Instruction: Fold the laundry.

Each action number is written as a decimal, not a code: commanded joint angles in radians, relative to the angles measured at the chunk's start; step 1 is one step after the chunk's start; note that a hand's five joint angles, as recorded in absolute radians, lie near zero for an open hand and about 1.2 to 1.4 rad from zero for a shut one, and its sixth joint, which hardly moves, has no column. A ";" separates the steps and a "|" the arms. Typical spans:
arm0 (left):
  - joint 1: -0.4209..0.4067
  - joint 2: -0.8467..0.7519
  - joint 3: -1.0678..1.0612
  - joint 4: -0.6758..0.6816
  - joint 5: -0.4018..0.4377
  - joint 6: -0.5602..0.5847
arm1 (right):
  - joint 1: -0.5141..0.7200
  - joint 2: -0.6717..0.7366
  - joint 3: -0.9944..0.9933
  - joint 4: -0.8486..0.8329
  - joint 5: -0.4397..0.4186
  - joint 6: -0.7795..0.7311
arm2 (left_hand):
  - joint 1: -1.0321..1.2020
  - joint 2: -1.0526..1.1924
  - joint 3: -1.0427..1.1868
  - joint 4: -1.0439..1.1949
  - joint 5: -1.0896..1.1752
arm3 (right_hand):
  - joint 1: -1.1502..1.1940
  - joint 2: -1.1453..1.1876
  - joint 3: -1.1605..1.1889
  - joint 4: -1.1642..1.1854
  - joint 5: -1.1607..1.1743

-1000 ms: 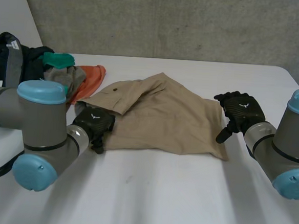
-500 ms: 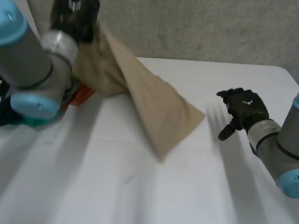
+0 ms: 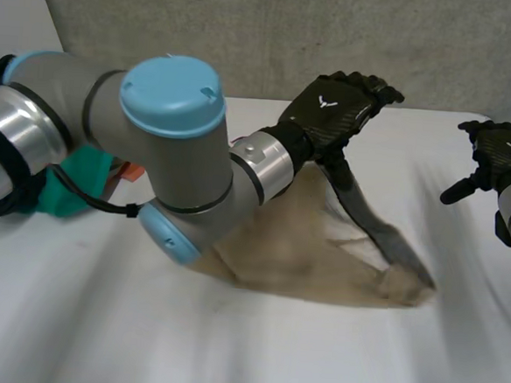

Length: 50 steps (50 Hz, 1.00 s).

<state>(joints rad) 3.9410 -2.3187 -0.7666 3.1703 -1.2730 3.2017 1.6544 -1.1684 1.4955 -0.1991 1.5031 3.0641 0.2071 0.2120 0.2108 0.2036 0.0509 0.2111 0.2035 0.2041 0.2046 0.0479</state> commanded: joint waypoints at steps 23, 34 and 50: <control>0.333 0.328 -0.614 0.010 -0.125 0.308 | 0.343 -0.175 0.089 0.319 -0.164 -0.282 | -0.033 -0.037 -0.036 -0.029 -0.051 | -0.037 -0.029 -0.030 -0.030 -0.048; 0.379 0.076 -0.344 -0.124 0.004 0.395 | 0.547 -0.070 0.143 0.319 0.061 0.007 | -0.033 -0.037 -0.036 -0.029 -0.051 | -0.037 -0.029 -0.030 -0.030 -0.048; 0.331 -0.156 -0.065 -0.329 -0.037 0.494 | 0.647 -0.004 0.261 0.135 0.209 -0.039 | 0.133 0.128 0.129 0.136 0.114 | 0.508 0.516 0.515 0.515 0.497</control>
<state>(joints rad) 4.2953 -2.4523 -0.8726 2.8598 -1.2845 3.7096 2.2975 -1.1987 1.7425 -0.0285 1.6940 3.0476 0.2748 0.2687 0.2678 0.2710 0.0981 0.3038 0.2923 0.2935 0.2925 0.1244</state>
